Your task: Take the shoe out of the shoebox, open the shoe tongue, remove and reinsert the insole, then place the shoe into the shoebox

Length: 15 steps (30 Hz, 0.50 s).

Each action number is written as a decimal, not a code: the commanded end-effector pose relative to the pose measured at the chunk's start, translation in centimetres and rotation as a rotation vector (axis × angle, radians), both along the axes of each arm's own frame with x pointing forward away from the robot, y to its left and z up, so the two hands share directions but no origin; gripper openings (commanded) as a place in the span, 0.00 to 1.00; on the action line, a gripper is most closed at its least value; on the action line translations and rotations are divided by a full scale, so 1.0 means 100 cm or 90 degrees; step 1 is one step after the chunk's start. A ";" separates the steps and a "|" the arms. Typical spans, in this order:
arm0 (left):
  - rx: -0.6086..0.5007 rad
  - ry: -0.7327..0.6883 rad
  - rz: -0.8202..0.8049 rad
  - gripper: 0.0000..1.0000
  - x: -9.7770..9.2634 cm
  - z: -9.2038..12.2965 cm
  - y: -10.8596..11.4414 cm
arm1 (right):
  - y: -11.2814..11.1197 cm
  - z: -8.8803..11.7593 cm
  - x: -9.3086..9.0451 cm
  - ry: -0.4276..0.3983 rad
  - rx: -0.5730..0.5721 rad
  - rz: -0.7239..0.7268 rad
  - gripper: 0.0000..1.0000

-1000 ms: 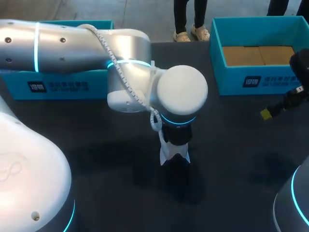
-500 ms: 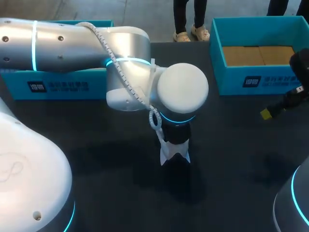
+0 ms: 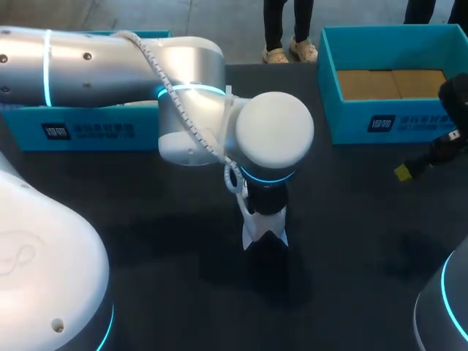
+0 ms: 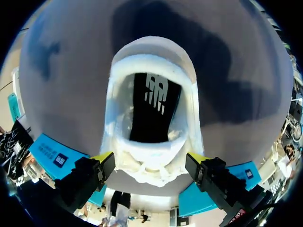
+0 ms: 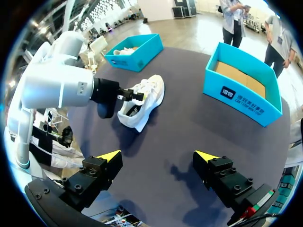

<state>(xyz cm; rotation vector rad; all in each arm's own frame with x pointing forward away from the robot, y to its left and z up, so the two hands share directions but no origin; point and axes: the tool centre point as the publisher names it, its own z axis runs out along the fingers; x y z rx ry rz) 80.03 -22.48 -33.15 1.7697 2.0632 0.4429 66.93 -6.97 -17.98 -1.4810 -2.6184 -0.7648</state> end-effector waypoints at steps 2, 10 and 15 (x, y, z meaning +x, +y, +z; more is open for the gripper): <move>-0.006 -0.004 -0.006 1.00 0.002 0.019 0.007 | 0.001 -0.001 0.000 0.000 -0.001 -0.001 1.00; -0.022 0.008 -0.006 1.00 0.013 0.032 0.008 | 0.001 -0.001 0.000 0.000 -0.001 -0.001 1.00; -0.020 0.031 -0.020 0.70 0.016 0.037 0.008 | 0.001 -0.001 0.000 0.000 -0.001 -0.001 1.00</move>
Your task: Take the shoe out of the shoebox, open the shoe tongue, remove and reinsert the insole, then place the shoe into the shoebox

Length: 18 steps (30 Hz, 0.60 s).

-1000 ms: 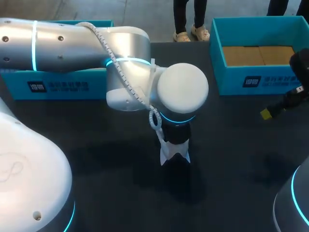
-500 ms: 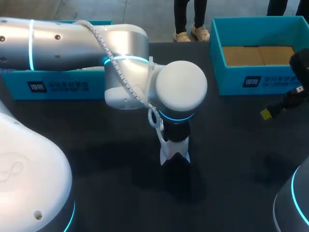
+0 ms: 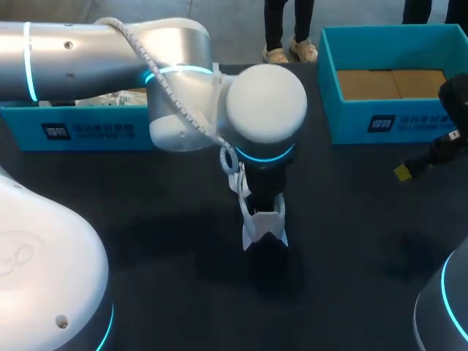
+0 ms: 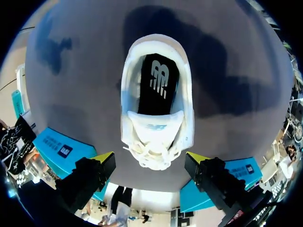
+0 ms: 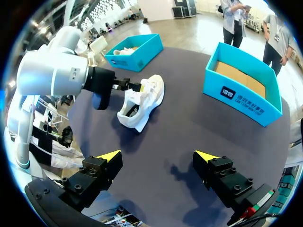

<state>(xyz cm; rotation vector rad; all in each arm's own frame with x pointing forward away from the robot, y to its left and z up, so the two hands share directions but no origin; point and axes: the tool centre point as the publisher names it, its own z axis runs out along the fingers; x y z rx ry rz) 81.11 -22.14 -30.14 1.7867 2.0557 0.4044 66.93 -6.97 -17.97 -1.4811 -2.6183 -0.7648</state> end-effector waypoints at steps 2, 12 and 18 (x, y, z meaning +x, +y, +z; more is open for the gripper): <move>-0.009 0.027 -0.019 0.49 0.005 0.009 0.004 | 0.001 -0.001 0.000 0.000 -0.001 -0.001 1.00; -0.004 0.033 -0.021 0.39 0.005 0.001 0.004 | 0.001 -0.001 0.000 0.000 -0.001 -0.001 1.00; -0.003 0.052 -0.024 0.40 -0.001 -0.007 0.005 | 0.001 -0.001 0.000 0.000 -0.001 -0.001 1.00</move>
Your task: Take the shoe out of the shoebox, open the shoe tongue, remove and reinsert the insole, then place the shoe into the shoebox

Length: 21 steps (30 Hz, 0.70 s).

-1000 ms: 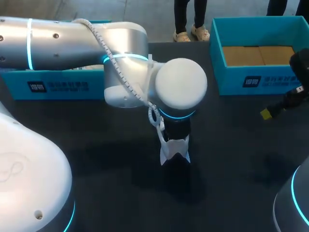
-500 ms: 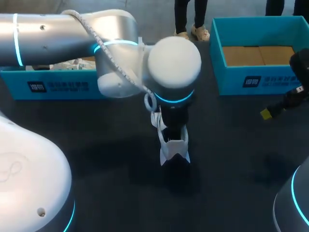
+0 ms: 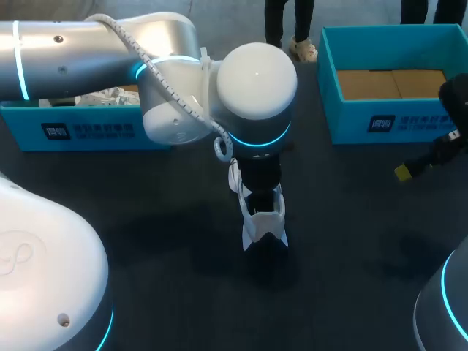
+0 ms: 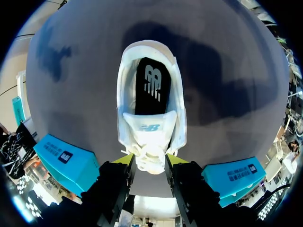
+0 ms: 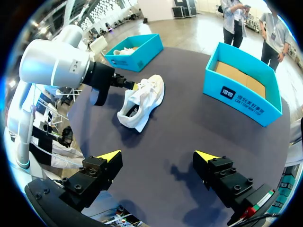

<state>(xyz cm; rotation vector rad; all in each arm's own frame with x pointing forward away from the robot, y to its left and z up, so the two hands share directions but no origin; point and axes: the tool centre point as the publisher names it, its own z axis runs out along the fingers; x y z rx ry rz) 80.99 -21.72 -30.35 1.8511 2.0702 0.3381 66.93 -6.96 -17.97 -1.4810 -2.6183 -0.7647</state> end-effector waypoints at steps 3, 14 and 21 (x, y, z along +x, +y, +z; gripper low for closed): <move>-0.002 0.028 -0.010 0.38 -0.002 -0.011 0.000 | 0.001 -0.001 0.000 0.000 -0.001 -0.001 1.00; 0.004 0.099 -0.020 0.35 -0.011 -0.031 -0.007 | 0.001 -0.001 0.000 0.000 -0.001 -0.001 1.00; -0.008 0.128 -0.017 0.32 -0.007 -0.022 -0.004 | 0.001 -0.001 0.000 0.000 -0.001 -0.001 1.00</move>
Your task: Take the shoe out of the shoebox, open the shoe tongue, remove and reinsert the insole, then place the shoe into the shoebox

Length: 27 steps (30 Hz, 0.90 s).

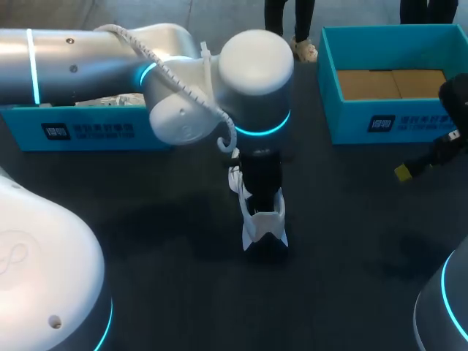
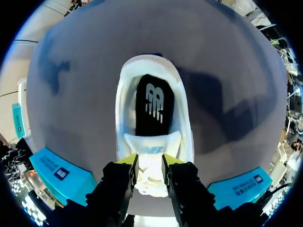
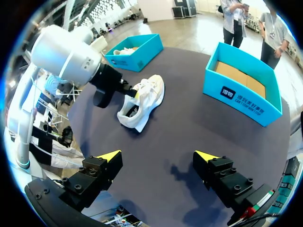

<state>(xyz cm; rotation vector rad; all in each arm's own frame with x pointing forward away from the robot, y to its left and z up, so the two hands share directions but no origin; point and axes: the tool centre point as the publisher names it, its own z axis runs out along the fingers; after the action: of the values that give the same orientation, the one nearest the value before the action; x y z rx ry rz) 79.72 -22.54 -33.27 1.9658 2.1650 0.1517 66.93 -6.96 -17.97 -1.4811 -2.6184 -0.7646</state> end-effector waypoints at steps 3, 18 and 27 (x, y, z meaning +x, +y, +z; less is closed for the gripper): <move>-0.006 0.015 -0.001 0.33 0.007 0.010 0.004 | 0.001 -0.001 0.000 0.000 -0.001 -0.001 1.00; -0.004 0.073 0.062 0.40 0.002 0.004 0.001 | 0.001 -0.001 0.000 0.000 -0.001 -0.001 1.00; -0.115 0.097 0.207 0.85 0.003 0.030 0.003 | 0.001 -0.001 0.000 0.000 -0.001 -0.001 1.00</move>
<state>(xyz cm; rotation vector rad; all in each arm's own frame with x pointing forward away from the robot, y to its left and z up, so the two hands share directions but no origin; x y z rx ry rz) 80.19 -23.72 -30.83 1.6374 2.4775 -0.0755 66.93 -6.96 -17.97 -1.4811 -2.6183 -0.7646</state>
